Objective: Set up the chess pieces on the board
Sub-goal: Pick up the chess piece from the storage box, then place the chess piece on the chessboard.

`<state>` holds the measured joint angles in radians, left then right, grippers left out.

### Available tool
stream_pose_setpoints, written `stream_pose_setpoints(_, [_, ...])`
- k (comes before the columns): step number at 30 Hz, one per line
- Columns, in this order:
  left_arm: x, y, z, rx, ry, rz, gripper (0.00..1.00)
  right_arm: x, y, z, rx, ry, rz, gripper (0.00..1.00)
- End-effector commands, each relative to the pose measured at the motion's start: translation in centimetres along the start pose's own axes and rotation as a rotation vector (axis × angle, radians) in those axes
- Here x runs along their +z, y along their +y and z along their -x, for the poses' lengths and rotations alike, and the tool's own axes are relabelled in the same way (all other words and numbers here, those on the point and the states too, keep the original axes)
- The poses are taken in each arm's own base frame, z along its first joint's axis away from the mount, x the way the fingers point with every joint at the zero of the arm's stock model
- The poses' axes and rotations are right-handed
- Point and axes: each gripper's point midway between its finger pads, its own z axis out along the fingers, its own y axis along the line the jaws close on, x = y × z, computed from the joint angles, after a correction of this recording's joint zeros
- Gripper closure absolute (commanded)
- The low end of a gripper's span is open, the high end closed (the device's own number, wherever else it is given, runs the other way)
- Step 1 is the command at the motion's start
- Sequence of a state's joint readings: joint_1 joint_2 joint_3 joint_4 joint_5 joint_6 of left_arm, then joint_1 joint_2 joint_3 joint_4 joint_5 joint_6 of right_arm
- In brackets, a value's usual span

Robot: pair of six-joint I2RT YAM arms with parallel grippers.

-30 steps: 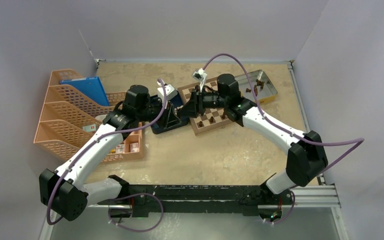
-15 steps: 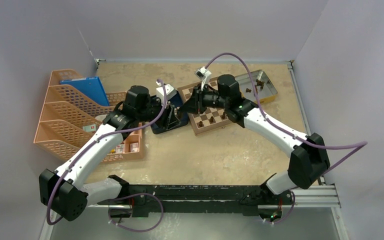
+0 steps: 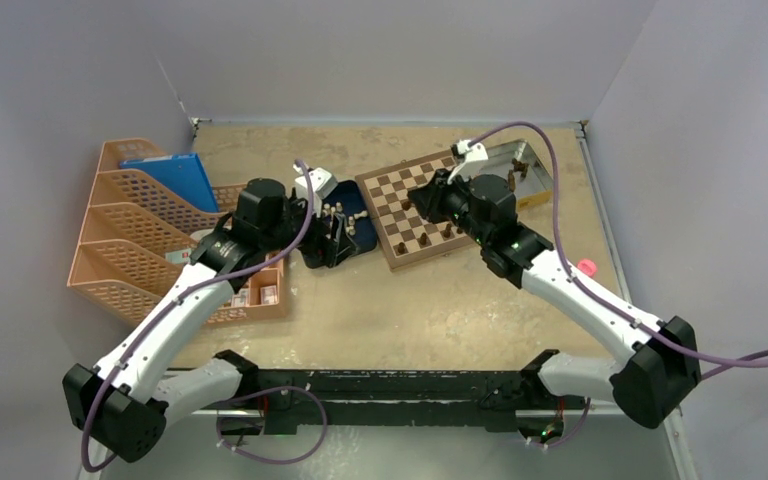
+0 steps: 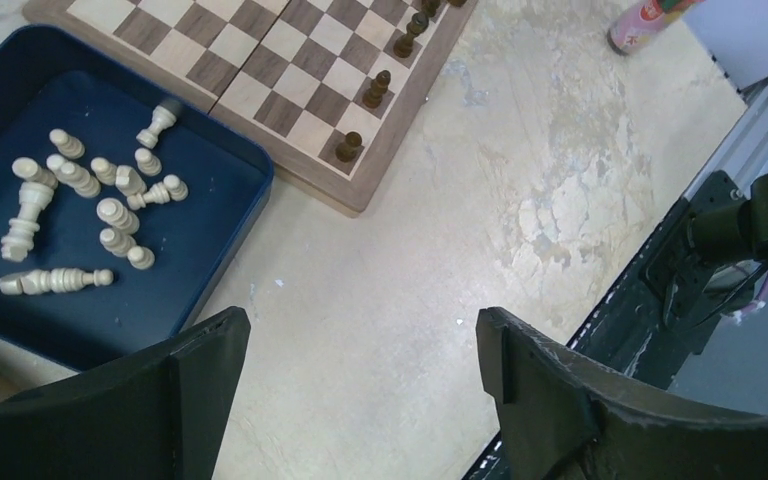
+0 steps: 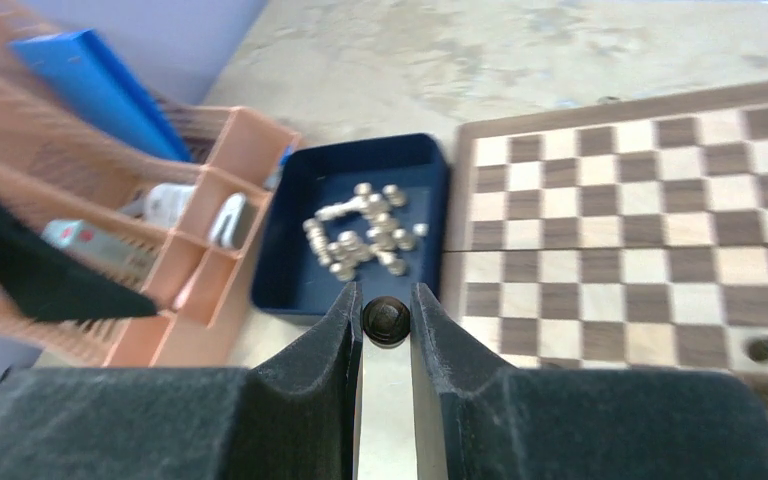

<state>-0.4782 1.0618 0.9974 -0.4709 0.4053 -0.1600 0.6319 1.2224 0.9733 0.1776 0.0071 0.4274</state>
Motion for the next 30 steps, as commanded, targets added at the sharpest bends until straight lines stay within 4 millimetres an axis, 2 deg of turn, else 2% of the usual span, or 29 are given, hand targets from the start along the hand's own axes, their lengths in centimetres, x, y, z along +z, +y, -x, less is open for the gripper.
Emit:
stream_pose_setpoints(1, [-0.9, 0.2, 0.0, -0.081, -0.036, 0.043, 0.15, -1.2, -4.5, 1.9, -0.008, -0.130, -0.239, 0.84])
stream_pose_setpoints(6, [-1.3, 0.0, -0.9, -0.144, -0.044, 0.032, 0.12, -1.5, -7.4, 0.2, -0.001, -0.121, -0.371, 0.84])
stream_pose_setpoints(13, [-2.4, -0.2, -1.4, -0.082, -0.084, 0.029, 0.12, -1.0, -10.6, -2.8, 0.012, -0.107, -0.498, 0.83])
stream_pose_setpoints(19, [-3.7, 0.3, -1.0, -0.054, -0.148, 0.078, 0.12, -0.2, -11.2, -4.1, 0.028, -0.120, -0.494, 0.83])
stream_pose_setpoints(26, [-3.7, 0.4, -1.3, -0.059, -0.145, 0.083, 0.12, 0.1, -13.0, -6.7, 0.019, -0.110, -0.546, 0.83])
stream_pose_setpoints(30, [-3.6, 0.5, -1.4, -0.058, -0.139, 0.089, 0.12, 0.6, -13.2, -7.6, 0.020, -0.100, -0.539, 0.83])
